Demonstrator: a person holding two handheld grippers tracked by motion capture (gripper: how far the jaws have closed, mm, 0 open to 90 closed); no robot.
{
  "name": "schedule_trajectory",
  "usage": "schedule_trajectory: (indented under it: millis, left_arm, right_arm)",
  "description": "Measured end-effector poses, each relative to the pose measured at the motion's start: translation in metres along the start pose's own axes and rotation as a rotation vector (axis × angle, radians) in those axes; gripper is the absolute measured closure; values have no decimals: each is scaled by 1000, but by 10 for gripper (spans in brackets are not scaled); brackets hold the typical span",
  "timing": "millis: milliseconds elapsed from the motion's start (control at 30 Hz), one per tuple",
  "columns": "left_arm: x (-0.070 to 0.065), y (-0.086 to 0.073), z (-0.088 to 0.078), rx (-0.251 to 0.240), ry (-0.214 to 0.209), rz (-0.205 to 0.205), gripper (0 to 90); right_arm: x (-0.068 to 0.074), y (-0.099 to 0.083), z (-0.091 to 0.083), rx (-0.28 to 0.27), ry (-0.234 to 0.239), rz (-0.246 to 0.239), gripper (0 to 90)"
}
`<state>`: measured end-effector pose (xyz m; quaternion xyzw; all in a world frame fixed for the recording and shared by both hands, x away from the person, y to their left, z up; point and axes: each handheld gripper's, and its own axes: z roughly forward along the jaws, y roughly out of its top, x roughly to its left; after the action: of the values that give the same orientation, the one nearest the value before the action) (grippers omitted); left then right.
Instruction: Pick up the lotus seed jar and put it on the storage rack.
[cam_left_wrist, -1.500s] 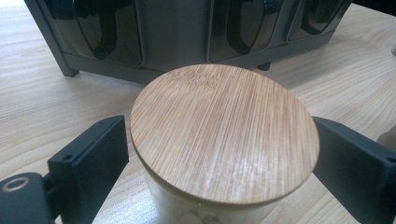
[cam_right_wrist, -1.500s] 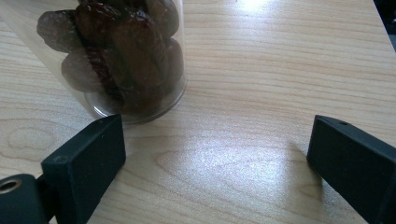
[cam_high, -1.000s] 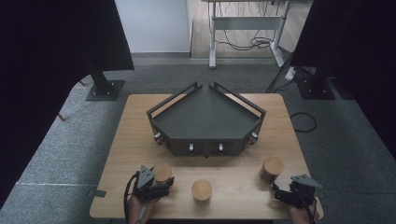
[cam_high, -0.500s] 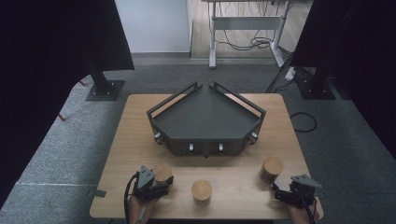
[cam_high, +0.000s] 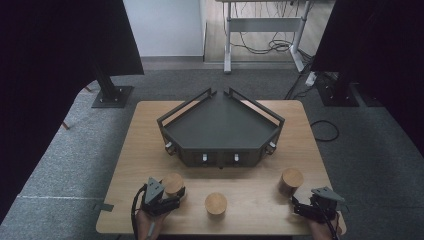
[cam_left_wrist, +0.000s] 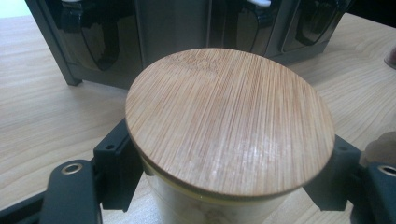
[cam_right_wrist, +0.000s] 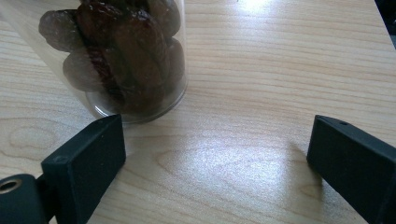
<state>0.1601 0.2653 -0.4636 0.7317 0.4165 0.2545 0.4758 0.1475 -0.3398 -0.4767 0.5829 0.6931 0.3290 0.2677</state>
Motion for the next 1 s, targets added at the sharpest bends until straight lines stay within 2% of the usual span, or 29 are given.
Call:
schedule_trajectory:
  millis: [1000]
  left_arm:
    - [-4, 8, -10, -48, 4, 19, 250]
  right_arm:
    - [0, 0, 0, 0, 0, 0, 36]
